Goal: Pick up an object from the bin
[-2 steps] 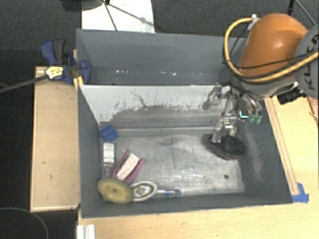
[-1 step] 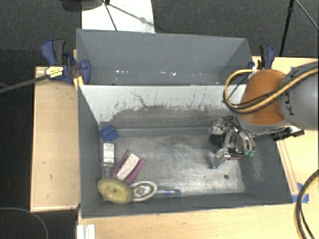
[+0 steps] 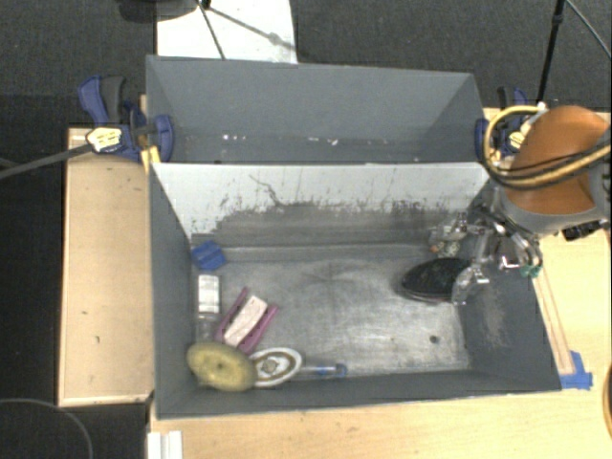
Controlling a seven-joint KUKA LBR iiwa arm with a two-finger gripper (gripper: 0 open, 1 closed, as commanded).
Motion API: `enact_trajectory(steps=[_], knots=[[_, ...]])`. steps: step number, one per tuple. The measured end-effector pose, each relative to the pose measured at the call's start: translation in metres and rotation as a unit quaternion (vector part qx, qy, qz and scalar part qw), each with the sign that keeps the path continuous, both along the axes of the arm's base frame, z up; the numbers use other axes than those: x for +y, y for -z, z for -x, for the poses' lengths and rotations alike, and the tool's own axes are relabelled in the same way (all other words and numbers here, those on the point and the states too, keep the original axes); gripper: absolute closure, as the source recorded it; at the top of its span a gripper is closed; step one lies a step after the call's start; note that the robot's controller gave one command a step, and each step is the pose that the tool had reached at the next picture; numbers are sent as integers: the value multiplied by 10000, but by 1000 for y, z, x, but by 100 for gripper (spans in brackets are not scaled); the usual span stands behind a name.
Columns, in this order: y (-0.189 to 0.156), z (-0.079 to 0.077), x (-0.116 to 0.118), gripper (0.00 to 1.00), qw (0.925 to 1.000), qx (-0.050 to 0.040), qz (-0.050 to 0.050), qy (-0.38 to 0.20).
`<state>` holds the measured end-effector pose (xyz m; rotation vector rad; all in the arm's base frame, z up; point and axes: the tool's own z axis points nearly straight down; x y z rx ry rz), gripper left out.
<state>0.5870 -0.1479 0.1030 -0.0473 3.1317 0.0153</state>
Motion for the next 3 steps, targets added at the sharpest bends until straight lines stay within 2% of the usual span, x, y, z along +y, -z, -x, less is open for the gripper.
enact_trajectory(steps=[1,2,3], knots=[[2,11,17,0,9918,41,-15,1274],[25,15,29,0,9756,-52,-49,2193],[21,11,34,0,9769,0,-2,2139]])
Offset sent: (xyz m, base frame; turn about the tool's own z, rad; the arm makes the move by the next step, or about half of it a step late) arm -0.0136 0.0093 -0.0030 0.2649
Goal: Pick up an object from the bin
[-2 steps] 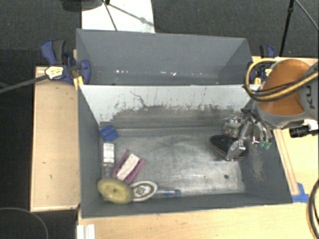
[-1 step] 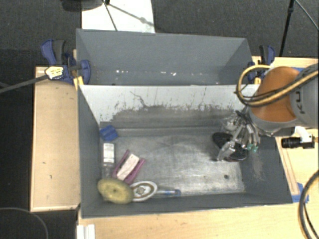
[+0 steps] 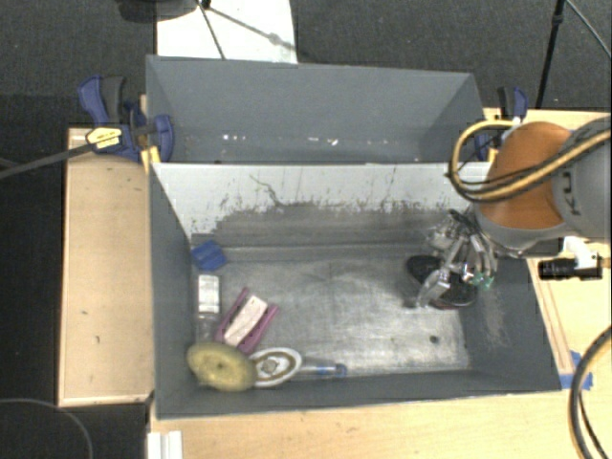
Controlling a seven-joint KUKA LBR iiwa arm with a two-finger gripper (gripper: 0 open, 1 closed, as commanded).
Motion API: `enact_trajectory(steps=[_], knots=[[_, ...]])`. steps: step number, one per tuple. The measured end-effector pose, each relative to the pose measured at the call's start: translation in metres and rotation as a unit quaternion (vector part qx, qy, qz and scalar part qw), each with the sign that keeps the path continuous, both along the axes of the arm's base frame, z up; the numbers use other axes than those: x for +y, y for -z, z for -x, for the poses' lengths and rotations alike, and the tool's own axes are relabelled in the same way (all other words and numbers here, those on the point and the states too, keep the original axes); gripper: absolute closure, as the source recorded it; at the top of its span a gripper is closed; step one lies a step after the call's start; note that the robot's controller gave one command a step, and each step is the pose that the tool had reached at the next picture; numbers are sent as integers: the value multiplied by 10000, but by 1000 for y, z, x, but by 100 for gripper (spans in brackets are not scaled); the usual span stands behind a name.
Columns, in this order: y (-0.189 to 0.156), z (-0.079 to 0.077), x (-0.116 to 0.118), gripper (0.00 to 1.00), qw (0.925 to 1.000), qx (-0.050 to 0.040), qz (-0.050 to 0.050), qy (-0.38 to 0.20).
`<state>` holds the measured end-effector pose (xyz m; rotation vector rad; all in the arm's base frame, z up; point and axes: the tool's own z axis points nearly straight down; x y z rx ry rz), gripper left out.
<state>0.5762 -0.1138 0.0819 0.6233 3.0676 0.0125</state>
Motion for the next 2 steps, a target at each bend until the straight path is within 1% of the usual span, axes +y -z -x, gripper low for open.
enact_trajectory(steps=[1,2], knots=[[1,2,-2,100,10000,21,3,8],[-82,-1,-2,100,10000,14,34,-38]])
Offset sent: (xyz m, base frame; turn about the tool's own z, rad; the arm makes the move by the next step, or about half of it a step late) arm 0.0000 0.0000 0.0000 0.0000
